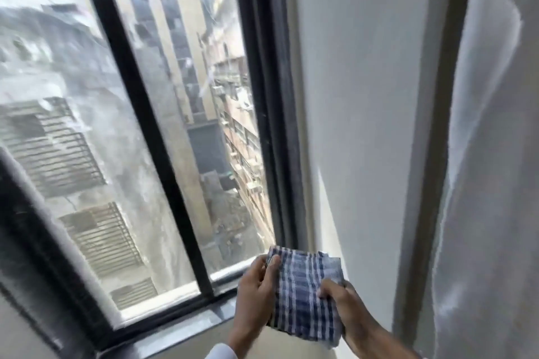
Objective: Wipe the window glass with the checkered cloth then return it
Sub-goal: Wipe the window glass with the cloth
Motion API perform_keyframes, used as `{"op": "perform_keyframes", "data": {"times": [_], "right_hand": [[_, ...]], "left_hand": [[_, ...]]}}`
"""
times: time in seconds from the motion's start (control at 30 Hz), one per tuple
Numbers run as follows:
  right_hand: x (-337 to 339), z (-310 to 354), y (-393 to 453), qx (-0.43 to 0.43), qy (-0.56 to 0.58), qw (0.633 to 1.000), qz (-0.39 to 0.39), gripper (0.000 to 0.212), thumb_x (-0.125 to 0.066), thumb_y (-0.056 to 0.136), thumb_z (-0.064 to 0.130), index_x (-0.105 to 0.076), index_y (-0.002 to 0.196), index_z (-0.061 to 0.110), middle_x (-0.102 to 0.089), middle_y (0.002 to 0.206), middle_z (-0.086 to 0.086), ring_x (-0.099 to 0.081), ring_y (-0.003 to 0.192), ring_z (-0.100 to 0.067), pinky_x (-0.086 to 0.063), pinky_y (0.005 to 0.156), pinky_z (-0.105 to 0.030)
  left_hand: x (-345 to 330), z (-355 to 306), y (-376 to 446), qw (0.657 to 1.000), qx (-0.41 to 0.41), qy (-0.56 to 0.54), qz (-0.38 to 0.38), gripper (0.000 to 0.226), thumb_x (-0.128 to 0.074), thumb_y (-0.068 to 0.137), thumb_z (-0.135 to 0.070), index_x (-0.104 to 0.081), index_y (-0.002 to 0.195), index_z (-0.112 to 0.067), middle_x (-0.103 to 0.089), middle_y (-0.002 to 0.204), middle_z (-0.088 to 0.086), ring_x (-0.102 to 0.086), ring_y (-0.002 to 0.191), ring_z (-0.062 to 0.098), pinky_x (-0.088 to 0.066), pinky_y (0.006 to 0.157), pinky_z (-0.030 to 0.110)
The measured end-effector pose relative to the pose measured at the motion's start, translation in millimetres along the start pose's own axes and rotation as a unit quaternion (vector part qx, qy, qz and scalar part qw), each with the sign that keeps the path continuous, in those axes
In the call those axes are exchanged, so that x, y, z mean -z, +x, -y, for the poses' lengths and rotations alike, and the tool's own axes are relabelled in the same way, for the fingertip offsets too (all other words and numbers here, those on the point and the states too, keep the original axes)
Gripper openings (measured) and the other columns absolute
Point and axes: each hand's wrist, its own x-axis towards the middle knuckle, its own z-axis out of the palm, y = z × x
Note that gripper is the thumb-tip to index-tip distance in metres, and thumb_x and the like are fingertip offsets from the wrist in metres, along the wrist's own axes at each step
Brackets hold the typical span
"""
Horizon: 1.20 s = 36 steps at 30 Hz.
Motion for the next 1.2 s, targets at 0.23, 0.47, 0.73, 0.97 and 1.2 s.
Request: {"op": "perform_keyframes", "data": {"times": [0.23, 0.47, 0.73, 0.97, 1.2], "right_hand": [[-169.5, 155.5, 35.8, 0.117, 0.018, 0.986, 0.116, 0.051, -0.068, 0.076, 0.012, -0.068, 0.126, 0.001, -0.080, 0.107, -0.031, -0.079, 0.091, -0.051, -0.059, 0.080, -0.082], [-332.8, 198.2, 59.9, 0.152, 0.119, 0.947, 0.255, 0.047, -0.062, 0.104, 0.025, -0.063, 0.144, 0.000, -0.077, 0.129, -0.026, -0.082, 0.101, -0.042, -0.068, 0.073, -0.049], [-497.7, 210.6, 107.3, 0.632, -0.158, 0.749, -0.119, 0.045, -0.055, 0.109, 0.014, -0.059, 0.154, 0.018, -0.053, 0.168, 0.001, -0.042, 0.161, -0.017, -0.030, 0.134, -0.034], [-538.0, 146.7, 196.6, 0.661, -0.563, 0.485, -0.105, 0.079, -0.045, 0.109, 0.046, -0.010, 0.175, 0.024, 0.006, 0.184, 0.000, 0.020, 0.170, -0.020, -0.005, 0.136, -0.052], [-505.0, 250.3, 211.1, 0.688, -0.430, 0.515, -0.277, 0.070, -0.035, 0.112, 0.031, -0.005, 0.175, 0.029, -0.002, 0.185, -0.002, -0.004, 0.172, -0.023, -0.007, 0.139, -0.052]], "left_hand": [[172.9, -133.3, 74.1, 0.977, -0.126, -0.062, -0.160, 0.027, -0.060, 0.104, -0.051, -0.072, 0.097, -0.027, -0.080, 0.089, 0.006, -0.074, 0.077, 0.018, -0.061, 0.070, 0.047], [336.0, -177.8, 117.2, 0.933, -0.224, 0.079, -0.271, 0.032, -0.052, 0.107, -0.056, -0.070, 0.108, -0.030, -0.081, 0.090, -0.001, -0.079, 0.080, 0.022, -0.066, 0.069, 0.049], [508.3, -205.6, 163.0, 0.682, -0.282, 0.421, -0.528, 0.053, -0.042, 0.114, -0.046, -0.058, 0.151, -0.012, -0.050, 0.167, 0.014, -0.045, 0.158, 0.033, -0.032, 0.131, 0.048], [525.4, -189.5, 192.2, 0.747, -0.307, 0.396, -0.437, 0.078, -0.043, 0.114, -0.042, -0.013, 0.174, -0.004, 0.004, 0.183, 0.023, 0.002, 0.172, 0.036, -0.004, 0.140, 0.050], [530.7, -174.5, 216.5, 0.752, -0.316, 0.385, -0.432, 0.081, -0.044, 0.113, -0.039, -0.006, 0.174, -0.002, 0.006, 0.183, 0.021, 0.004, 0.172, 0.032, 0.002, 0.140, 0.043]]}}
